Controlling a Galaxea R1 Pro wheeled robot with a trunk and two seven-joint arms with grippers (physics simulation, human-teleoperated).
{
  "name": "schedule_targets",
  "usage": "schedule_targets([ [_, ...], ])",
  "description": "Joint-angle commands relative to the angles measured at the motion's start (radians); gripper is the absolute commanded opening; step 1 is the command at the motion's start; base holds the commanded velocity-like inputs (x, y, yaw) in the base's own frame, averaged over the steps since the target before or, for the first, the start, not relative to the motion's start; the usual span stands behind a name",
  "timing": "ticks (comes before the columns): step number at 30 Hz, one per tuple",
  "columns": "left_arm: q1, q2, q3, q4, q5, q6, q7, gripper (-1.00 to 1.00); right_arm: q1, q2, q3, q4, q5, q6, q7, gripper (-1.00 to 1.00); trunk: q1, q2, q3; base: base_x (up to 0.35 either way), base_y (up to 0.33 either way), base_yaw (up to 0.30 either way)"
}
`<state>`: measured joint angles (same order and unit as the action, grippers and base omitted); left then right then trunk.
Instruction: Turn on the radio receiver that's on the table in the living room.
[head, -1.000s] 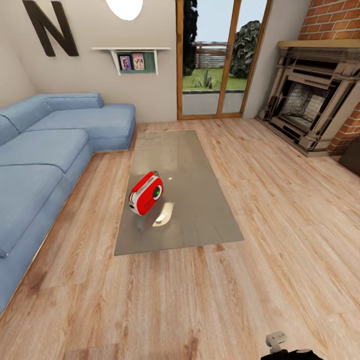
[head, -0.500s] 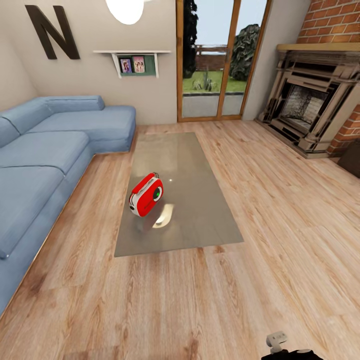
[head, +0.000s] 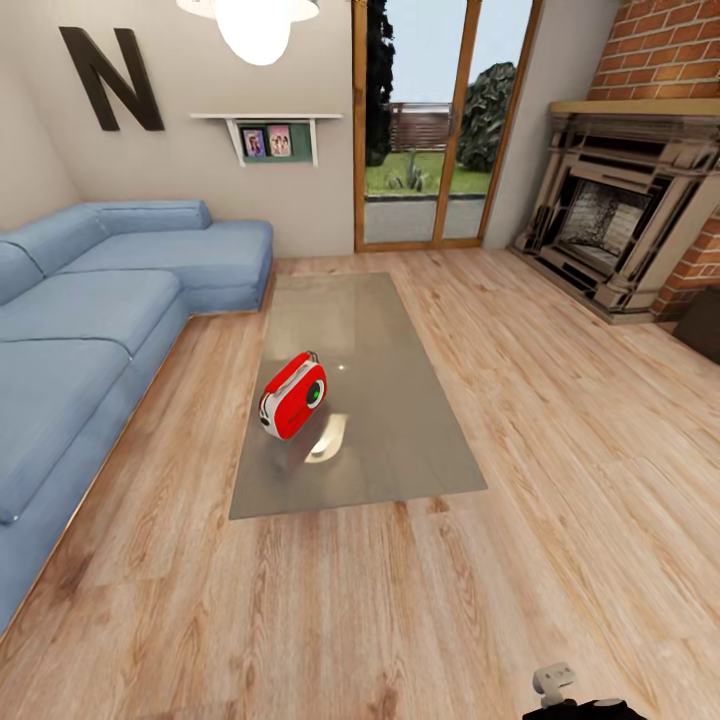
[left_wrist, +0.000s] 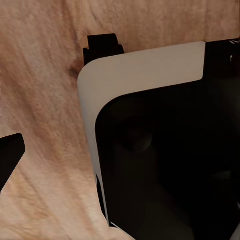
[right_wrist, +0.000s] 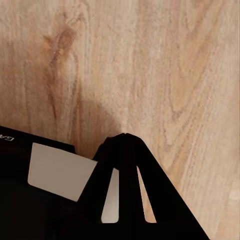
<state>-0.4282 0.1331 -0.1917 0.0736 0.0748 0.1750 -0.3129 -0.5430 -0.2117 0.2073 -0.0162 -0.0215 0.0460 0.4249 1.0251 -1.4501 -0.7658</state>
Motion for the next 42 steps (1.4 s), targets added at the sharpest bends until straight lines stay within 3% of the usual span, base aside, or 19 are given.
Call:
schedule_targets([
  [1,0.0,0.0,0.0,0.0,0.0,0.0,0.0,1.0,0.0,0.0,0.0,0.0,0.0,0.0,0.0,-1.0,0.0,0.0,0.002,0.0,0.0,0.0],
  [42,0.0,0.0,0.0,0.0,0.0,0.0,0.0,1.0,0.0,0.015,0.001,0.001,0.0,0.0,0.0,-1.0,0.0,0.0,0.064,0.0,0.0,0.0],
])
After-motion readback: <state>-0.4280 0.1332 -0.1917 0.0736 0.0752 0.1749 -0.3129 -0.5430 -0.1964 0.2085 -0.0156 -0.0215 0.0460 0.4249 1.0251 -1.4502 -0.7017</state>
